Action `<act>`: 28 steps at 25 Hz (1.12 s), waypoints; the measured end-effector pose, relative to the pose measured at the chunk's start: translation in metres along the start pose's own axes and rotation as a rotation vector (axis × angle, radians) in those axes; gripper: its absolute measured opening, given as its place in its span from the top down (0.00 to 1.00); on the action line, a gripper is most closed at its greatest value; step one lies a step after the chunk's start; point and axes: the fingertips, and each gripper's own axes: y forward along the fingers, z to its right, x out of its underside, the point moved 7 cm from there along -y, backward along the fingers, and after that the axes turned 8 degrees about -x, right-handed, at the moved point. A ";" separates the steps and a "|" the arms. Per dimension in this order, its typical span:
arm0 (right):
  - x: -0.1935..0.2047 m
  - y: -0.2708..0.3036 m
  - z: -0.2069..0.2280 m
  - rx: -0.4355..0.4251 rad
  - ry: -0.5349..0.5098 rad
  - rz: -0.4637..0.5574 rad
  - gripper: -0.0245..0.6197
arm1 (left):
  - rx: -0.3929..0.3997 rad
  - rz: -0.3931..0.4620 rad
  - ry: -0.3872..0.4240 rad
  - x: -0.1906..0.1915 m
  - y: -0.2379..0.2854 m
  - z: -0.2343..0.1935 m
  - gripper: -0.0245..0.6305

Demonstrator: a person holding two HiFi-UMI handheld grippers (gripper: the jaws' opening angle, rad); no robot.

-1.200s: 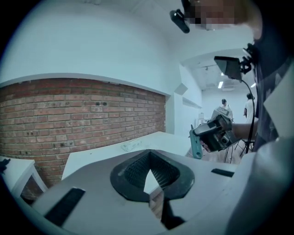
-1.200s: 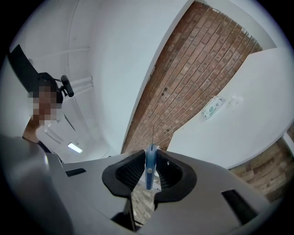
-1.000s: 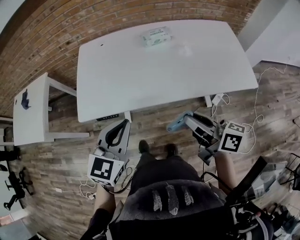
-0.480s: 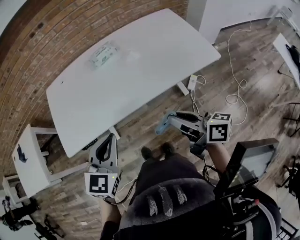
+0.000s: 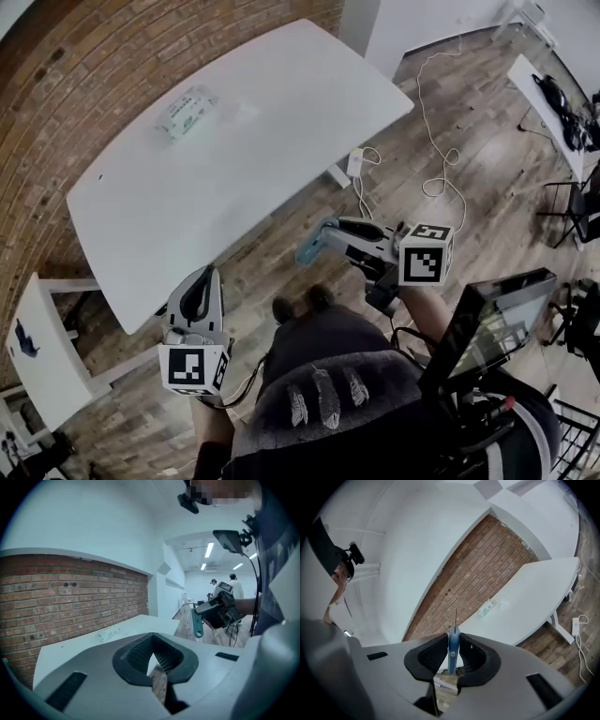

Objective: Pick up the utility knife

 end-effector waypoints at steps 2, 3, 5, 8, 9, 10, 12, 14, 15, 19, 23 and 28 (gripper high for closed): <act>0.002 0.011 -0.012 0.018 -0.027 0.006 0.84 | 0.004 0.017 -0.013 0.004 -0.007 -0.017 0.97; 0.003 0.016 -0.017 0.029 -0.036 0.011 0.84 | 0.004 0.023 -0.020 0.008 -0.011 -0.027 0.97; 0.007 0.024 -0.025 0.053 -0.052 0.020 0.85 | 0.005 0.029 -0.037 0.015 -0.015 -0.044 0.97; 0.011 0.032 -0.033 0.089 -0.071 0.038 0.84 | 0.021 0.031 -0.058 0.026 -0.016 -0.062 0.97; 0.012 0.033 -0.036 0.099 -0.077 0.044 0.84 | 0.032 0.031 -0.063 0.029 -0.016 -0.064 0.97; 0.012 0.035 -0.039 0.106 -0.085 0.049 0.84 | 0.043 0.032 -0.066 0.031 -0.015 -0.067 0.97; 0.013 0.036 -0.045 0.119 -0.100 0.056 0.84 | 0.061 0.033 -0.063 0.034 -0.014 -0.069 0.97; 0.014 0.036 -0.049 0.132 -0.107 0.065 0.84 | 0.080 0.039 -0.068 0.033 -0.013 -0.070 0.97; 0.015 0.036 -0.050 0.138 -0.108 0.070 0.84 | 0.095 0.044 -0.077 0.033 -0.012 -0.068 0.97; 0.015 0.039 -0.048 0.145 -0.112 0.071 0.84 | 0.129 0.047 -0.083 0.034 -0.006 -0.065 0.97; 0.013 0.031 -0.041 0.132 -0.107 0.081 0.84 | 0.120 0.057 -0.066 0.024 -0.004 -0.060 0.97; 0.001 0.013 -0.028 0.093 -0.091 0.110 0.84 | 0.089 0.044 -0.034 0.012 0.003 -0.041 0.97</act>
